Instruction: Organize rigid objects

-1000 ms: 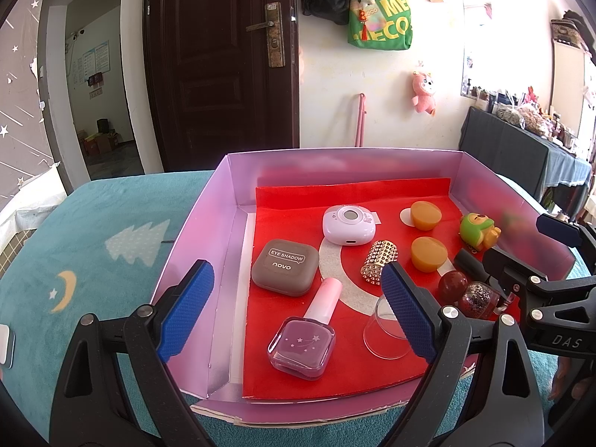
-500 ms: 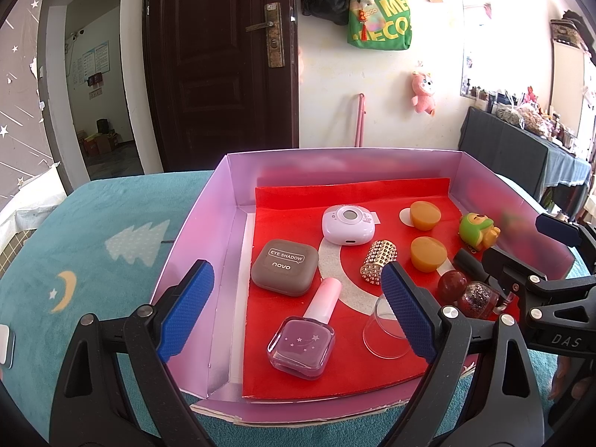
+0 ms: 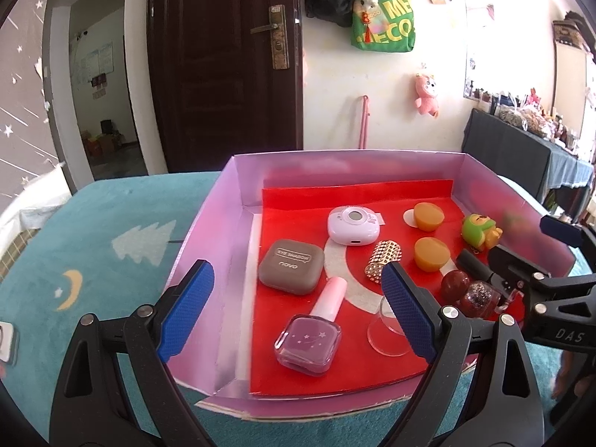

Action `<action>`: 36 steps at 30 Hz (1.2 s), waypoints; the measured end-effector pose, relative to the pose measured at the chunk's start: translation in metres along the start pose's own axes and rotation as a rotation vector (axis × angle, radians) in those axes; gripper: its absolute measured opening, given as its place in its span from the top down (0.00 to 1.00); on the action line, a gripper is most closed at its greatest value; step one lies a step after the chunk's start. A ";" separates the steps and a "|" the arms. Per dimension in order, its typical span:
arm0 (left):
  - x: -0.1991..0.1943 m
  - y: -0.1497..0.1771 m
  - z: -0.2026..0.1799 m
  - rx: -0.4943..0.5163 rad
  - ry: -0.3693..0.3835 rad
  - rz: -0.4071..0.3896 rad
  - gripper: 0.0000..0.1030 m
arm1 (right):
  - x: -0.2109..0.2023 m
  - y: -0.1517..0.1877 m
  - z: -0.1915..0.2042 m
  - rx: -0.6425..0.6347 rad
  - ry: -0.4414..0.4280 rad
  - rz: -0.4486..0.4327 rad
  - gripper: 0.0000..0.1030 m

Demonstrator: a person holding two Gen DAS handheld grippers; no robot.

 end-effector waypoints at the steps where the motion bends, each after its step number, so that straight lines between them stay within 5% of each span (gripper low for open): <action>1: -0.003 0.000 0.000 0.004 -0.007 -0.001 0.11 | 0.000 0.000 -0.001 0.003 0.005 0.003 0.00; 16: -0.079 0.020 0.005 -0.002 -0.006 -0.060 0.11 | -0.078 0.012 0.010 -0.015 0.004 -0.057 0.00; 21: -0.085 0.046 0.005 -0.008 -0.009 -0.004 0.11 | -0.094 0.030 0.006 0.021 -0.003 -0.031 0.00; 36: -0.041 0.120 -0.005 -0.033 0.016 0.270 0.11 | -0.057 0.124 0.005 0.085 -0.022 0.263 0.00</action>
Point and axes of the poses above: each gripper's, at about its wrist camera, not at the fingertips, and x roughly the way its jaws point, z to its left, y to its underside, the point moved 9 cm from there along x, roughly the way its jaws point, and after that the axes turned 13 degrees about z, right-handed, at the moved point
